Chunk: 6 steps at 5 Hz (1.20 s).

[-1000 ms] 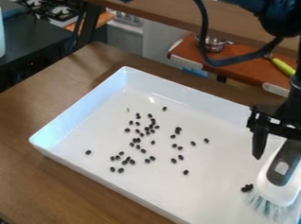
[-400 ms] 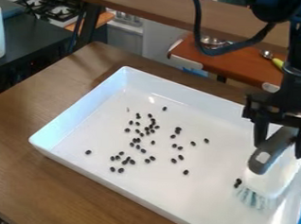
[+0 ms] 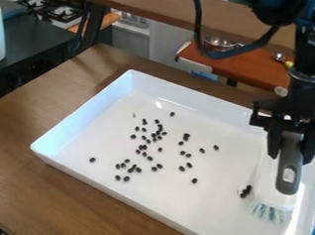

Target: Sweep into pile

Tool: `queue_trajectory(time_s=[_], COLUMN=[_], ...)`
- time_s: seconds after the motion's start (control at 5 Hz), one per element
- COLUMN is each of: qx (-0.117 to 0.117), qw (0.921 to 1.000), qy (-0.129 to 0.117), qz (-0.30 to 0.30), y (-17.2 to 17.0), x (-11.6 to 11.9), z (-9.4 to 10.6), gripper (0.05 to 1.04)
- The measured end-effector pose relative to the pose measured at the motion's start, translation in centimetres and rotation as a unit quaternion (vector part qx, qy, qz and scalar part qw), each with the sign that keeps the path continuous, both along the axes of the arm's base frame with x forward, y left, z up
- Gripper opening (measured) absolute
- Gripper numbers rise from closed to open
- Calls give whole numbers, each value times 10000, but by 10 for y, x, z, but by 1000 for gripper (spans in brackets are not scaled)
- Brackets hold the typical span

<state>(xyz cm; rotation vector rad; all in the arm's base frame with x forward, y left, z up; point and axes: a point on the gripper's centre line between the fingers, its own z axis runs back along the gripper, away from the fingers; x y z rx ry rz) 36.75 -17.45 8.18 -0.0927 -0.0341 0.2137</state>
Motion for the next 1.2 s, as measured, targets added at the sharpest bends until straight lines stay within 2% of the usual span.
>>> queue_trajectory(time_s=[0.4,0.6,1.2], qx=[-193,-200,-132], qw=[9986,9966,9920], qy=[359,581,896], qz=[329,552,880], y=[33,62,132], x=[-1,-1,-17], z=[1,3,6], gripper=[484,484,484])
